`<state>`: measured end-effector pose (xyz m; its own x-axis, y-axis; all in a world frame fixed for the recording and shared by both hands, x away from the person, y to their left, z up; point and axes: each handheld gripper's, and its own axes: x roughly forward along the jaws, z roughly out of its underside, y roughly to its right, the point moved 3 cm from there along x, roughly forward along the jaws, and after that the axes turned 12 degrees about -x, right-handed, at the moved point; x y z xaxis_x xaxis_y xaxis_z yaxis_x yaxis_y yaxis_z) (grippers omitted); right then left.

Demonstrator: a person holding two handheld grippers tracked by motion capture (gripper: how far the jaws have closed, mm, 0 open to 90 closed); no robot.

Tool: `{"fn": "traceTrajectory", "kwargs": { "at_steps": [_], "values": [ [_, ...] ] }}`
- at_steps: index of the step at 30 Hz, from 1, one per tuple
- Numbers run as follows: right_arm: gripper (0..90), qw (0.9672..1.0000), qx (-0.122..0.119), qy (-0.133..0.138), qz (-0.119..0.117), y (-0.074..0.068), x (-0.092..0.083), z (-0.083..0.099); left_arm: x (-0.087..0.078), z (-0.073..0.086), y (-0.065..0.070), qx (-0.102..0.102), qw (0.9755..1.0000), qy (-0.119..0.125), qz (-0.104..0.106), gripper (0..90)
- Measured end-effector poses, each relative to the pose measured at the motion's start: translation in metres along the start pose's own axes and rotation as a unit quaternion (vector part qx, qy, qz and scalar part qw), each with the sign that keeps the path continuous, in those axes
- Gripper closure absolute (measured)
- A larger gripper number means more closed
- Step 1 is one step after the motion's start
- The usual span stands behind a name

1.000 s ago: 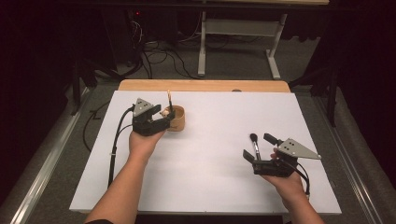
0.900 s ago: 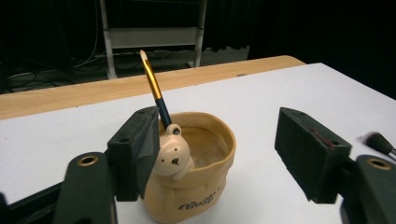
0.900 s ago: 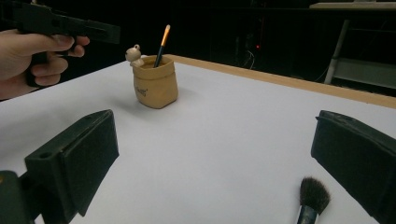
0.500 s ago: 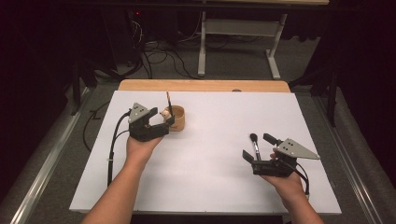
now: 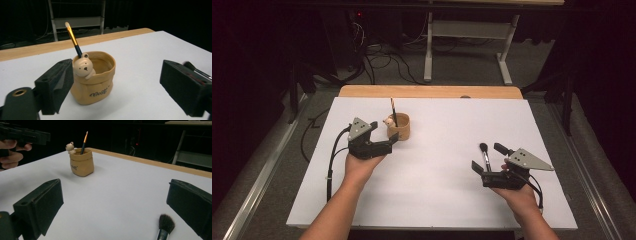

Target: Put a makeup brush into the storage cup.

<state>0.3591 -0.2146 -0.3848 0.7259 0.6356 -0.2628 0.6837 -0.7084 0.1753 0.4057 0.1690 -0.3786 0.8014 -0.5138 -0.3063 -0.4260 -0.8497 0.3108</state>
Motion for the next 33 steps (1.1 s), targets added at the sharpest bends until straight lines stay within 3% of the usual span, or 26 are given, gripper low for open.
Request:
{"fn": "traceTrajectory", "kwargs": {
  "at_steps": [10, 14, 21, 33],
  "values": [
    [2.0, 1.0, -0.002, -0.001, 0.003, 0.0, -0.001, 0.0, -0.01, 0.013, 0.006, 0.001, 0.9999, -0.008, 0.011, 0.4],
    [1.9, 1.0, -0.002, 0.0, 0.005, 0.001, -0.001, 0.0, -0.019, 0.017, 0.008, -0.002, 0.9999, -0.004, 0.015, 0.2],
    [1.9, 0.9995, -0.004, -0.004, 0.031, 0.012, -0.008, 0.0, -0.029, 0.025, 0.012, 0.004, 0.9997, -0.008, 0.024, 0.2],
    [1.9, 0.9977, -0.001, -0.01, 0.067, 0.028, -0.019, 0.004, -0.039, 0.039, 0.013, 0.017, 0.9996, -0.009, 0.021, 0.2]
  ]
}}
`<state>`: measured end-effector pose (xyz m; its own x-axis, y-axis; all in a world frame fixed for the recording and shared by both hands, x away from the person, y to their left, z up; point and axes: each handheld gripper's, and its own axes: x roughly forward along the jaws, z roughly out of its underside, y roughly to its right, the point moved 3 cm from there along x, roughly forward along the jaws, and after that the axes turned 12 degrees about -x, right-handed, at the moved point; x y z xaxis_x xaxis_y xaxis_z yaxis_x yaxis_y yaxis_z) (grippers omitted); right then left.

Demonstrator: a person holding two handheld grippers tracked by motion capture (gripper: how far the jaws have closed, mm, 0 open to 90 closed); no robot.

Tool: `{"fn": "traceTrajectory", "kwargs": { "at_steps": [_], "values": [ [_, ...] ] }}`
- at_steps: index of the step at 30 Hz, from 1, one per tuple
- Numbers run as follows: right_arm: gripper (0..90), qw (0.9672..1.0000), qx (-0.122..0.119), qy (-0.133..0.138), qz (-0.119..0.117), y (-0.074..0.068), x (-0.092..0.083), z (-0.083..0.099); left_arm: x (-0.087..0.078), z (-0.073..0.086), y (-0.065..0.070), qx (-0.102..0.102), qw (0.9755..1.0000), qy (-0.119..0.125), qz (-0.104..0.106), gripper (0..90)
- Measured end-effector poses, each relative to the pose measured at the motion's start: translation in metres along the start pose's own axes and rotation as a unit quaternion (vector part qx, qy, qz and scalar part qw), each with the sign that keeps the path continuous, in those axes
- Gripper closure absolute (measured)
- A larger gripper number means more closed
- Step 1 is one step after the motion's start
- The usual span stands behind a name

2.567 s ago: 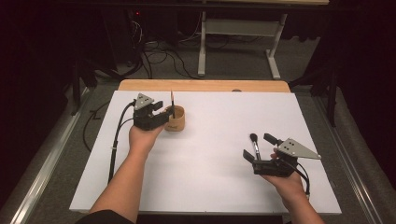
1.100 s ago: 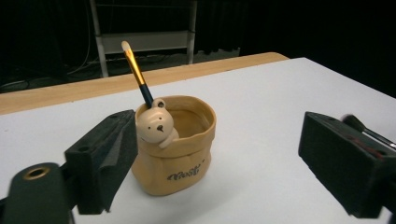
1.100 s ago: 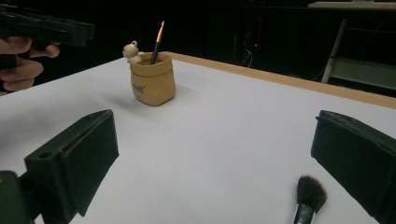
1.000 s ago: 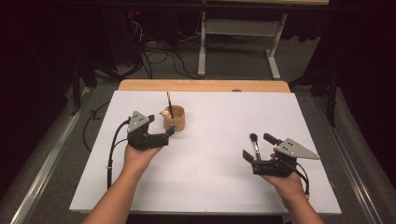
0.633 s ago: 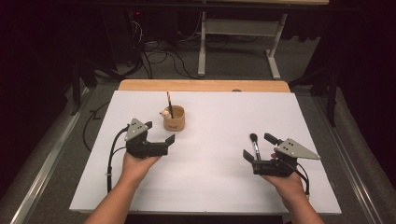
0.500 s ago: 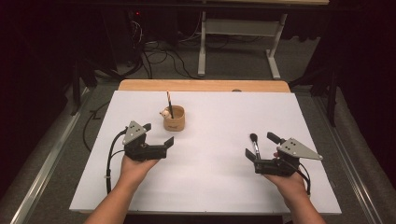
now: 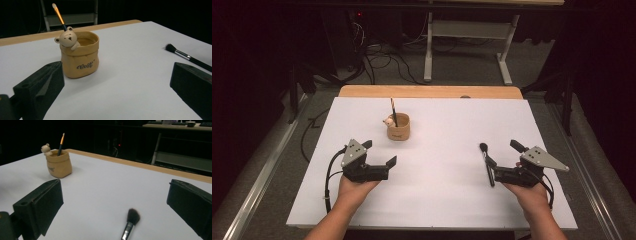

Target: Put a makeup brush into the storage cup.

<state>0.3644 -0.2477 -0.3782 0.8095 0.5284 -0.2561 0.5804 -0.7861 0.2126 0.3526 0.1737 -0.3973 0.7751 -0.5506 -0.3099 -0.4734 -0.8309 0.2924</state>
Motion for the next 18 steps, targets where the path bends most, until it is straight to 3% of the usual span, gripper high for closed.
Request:
{"fn": "traceTrajectory", "kwargs": {
  "at_steps": [5, 15, 18],
  "values": [
    [2.0, 0.9997, 0.005, -0.013, 0.021, 0.011, -0.008, 0.007, -0.001, 0.005, 0.002, 0.008, 0.9999, -0.006, 0.01, 0.2],
    [2.0, 0.9975, -0.002, -0.046, 0.054, 0.022, -0.018, 0.023, -0.01, 0.0, 0.004, 0.008, 0.9996, 0.018, 0.02, 0.4],
    [2.2, 0.9963, -0.004, -0.06, 0.062, 0.024, -0.021, 0.026, -0.01, 0.001, 0.004, 0.01, 0.9996, 0.014, 0.024, 0.4]
  ]
}}
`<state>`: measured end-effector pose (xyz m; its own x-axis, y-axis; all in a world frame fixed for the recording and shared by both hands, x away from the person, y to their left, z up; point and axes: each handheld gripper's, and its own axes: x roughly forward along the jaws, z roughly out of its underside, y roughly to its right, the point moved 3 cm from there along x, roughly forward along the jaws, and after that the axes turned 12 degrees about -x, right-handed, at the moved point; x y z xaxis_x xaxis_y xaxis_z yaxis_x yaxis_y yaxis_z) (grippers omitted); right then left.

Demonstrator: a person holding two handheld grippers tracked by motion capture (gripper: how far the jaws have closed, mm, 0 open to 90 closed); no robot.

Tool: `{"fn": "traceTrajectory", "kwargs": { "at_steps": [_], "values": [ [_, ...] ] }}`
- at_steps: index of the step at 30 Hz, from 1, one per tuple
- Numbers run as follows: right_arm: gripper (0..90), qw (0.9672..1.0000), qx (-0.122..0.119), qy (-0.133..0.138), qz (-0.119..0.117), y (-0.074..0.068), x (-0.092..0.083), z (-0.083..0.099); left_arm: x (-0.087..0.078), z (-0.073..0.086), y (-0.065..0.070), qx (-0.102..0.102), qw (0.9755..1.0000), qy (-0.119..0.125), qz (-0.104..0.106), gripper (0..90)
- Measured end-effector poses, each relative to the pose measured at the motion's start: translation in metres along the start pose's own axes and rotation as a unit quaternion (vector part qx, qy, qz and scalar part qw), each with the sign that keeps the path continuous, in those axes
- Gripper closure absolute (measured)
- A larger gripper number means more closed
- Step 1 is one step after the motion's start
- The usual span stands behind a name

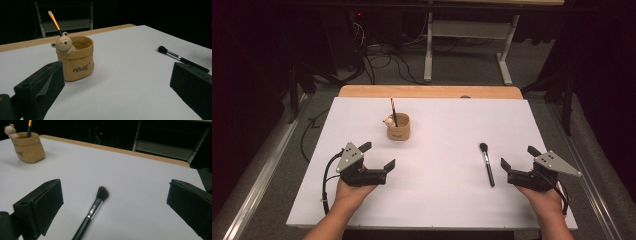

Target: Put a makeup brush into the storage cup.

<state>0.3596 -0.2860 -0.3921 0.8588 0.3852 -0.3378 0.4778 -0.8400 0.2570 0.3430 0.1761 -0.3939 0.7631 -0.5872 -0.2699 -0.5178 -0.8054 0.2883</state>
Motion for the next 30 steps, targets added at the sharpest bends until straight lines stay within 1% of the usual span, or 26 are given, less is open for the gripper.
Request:
{"fn": "traceTrajectory", "kwargs": {
  "at_steps": [1, 4, 5, 6, 8, 12, 13, 16, 18, 20, 22, 24, 25, 26, 28, 29, 30],
  "values": [
    [2.5, 1.0, -0.001, -0.007, 0.004, 0.0, 0.0, 0.001, 0.0, 0.0, 0.001, -0.001, 1.0, 0.002, 0.002, 0.4],
    [3.3, 0.9995, 0.001, -0.03, 0.006, -0.002, 0.001, 0.006, 0.0, -0.001, 0.002, 0.004, 1.0, 0.005, 0.003, 0.4],
    [3.7, 0.9994, -0.006, -0.035, 0.007, -0.003, 0.002, 0.008, 0.0, -0.001, 0.002, 0.005, 1.0, 0.005, 0.004, 0.4],
    [3.8, 0.9992, -0.006, -0.039, 0.007, -0.004, 0.003, 0.009, 0.0, -0.001, 0.002, 0.006, 1.0, 0.004, 0.005, 0.4],
    [3.8, 0.9991, -0.006, -0.042, 0.004, -0.006, 0.003, 0.011, 0.001, -0.001, 0.002, 0.008, 1.0, 0.003, 0.005, 0.4],
    [3.7, 0.9991, -0.006, -0.043, -0.002, -0.009, 0.006, 0.013, 0.002, 0.001, 0.001, 0.002, 0.9999, 0.0, 0.01, 0.4],
    [3.5, 0.9991, -0.003, -0.043, -0.002, -0.01, 0.007, 0.013, 0.001, 0.001, 0.001, 0.004, 0.9999, -0.003, 0.011, 0.4],
    [3.2, 0.999, -0.008, -0.044, -0.003, -0.011, 0.008, 0.012, 0.001, 0.002, 0.002, 0.009, 0.9999, -0.007, 0.013, 0.4],
    [2.6, 0.999, -0.01, -0.043, -0.003, -0.012, 0.008, 0.011, 0.0, 0.001, 0.003, 0.011, 0.9998, -0.001, 0.015, 0.4],
    [2.3, 0.9991, -0.007, -0.043, 0.0, -0.012, 0.007, 0.009, 0.0, 0.001, 0.004, 0.012, 0.9998, -0.001, 0.015, 0.4],
    [2.1, 0.9992, -0.003, -0.041, 0.002, -0.012, 0.007, 0.008, 0.0, 0.0, 0.004, 0.008, 0.9999, 0.003, 0.015, 0.4],
    [1.8, 0.9993, 0.005, -0.037, 0.0, -0.012, 0.007, 0.007, 0.0, 0.001, 0.004, 0.011, 0.9998, -0.002, 0.016, 0.4],
    [1.8, 0.9993, 0.005, -0.038, 0.0, -0.011, 0.007, 0.006, 0.001, 0.002, 0.004, 0.009, 0.9998, -0.002, 0.016, 0.4],
    [1.7, 0.9992, 0.004, -0.041, 0.002, -0.011, 0.008, 0.006, 0.001, 0.002, 0.004, 0.009, 0.9998, -0.003, 0.016, 0.4],
    [1.6, 0.999, 0.007, -0.045, -0.003, -0.011, 0.009, 0.004, 0.002, 0.002, 0.002, 0.007, 0.9998, -0.005, 0.017, 0.4],
    [1.6, 0.9986, 0.006, -0.053, -0.003, -0.011, 0.009, 0.004, 0.002, 0.003, 0.002, 0.006, 0.9998, -0.006, 0.017, 0.4],
    [1.6, 0.9982, 0.0, -0.059, -0.003, -0.011, 0.01, 0.003, 0.002, 0.003, 0.002, 0.007, 0.9998, -0.007, 0.017, 0.4]
  ]
}}
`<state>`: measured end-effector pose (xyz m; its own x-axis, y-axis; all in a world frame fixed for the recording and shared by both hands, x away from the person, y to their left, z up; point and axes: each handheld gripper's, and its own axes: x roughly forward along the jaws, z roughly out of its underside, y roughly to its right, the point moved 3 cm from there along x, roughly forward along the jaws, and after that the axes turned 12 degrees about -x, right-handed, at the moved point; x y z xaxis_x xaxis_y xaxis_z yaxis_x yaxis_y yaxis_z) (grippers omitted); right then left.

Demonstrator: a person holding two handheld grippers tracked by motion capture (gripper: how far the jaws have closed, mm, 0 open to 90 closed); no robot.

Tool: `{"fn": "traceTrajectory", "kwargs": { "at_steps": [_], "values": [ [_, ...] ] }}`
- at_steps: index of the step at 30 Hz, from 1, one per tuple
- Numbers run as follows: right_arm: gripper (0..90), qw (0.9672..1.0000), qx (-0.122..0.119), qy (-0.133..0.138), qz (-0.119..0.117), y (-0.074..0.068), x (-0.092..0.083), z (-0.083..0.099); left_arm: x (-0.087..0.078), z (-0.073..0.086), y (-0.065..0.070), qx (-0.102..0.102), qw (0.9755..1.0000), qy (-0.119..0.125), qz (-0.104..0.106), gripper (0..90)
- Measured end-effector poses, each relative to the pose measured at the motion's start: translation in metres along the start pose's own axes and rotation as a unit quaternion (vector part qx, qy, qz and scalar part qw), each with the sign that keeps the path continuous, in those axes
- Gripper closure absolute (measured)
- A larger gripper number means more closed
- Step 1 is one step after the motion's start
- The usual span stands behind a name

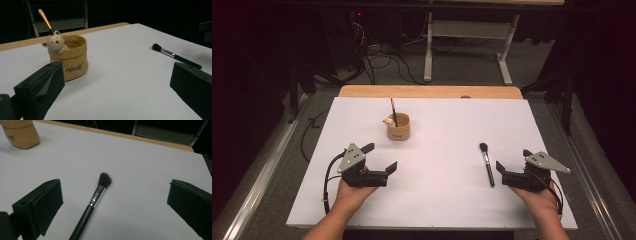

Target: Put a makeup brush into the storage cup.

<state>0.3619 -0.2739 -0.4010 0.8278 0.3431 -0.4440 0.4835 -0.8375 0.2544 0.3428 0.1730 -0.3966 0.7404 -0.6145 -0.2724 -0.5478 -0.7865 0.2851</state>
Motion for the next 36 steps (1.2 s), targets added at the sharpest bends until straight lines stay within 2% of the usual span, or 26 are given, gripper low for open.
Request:
{"fn": "traceTrajectory", "kwargs": {
  "at_steps": [9, 11, 14, 17, 25, 30, 36],
  "values": [
    [1.7, 0.9986, -0.006, -0.051, -0.009, -0.002, 0.006, 0.008, -0.001, 0.0, 0.001, 0.002, 1.0, 0.0, -0.005, 0.4],
    [1.7, 0.998, -0.015, -0.061, -0.008, -0.001, 0.006, 0.01, -0.001, 0.0, 0.002, 0.003, 1.0, -0.002, -0.004, 0.4],
    [1.8, 0.9971, -0.015, -0.073, -0.013, 0.0, 0.006, 0.012, -0.001, 0.0, 0.003, -0.012, 0.9999, -0.003, 0.009, 0.4],
    [1.8, 0.996, -0.014, -0.087, -0.015, 0.001, 0.008, 0.012, -0.001, 0.0, 0.006, -0.004, 0.9999, -0.002, 0.01, 0.4],
    [1.9, 0.9931, -0.006, -0.114, -0.029, 0.004, 0.01, 0.013, 0.0, 0.002, 0.005, -0.005, 0.9999, -0.008, 0.009, 0.5],
    [1.9, 0.9905, -0.009, -0.131, -0.039, 0.003, 0.012, 0.015, 0.0, 0.003, 0.005, -0.005, 0.9999, -0.009, 0.01, 0.5],
    [2.3, 0.9869, -0.024, -0.152, -0.048, 0.0, 0.011, 0.014, 0.001, 0.004, 0.006, -0.003, 0.9998, -0.014, 0.013, 0.9]
  ]
}}
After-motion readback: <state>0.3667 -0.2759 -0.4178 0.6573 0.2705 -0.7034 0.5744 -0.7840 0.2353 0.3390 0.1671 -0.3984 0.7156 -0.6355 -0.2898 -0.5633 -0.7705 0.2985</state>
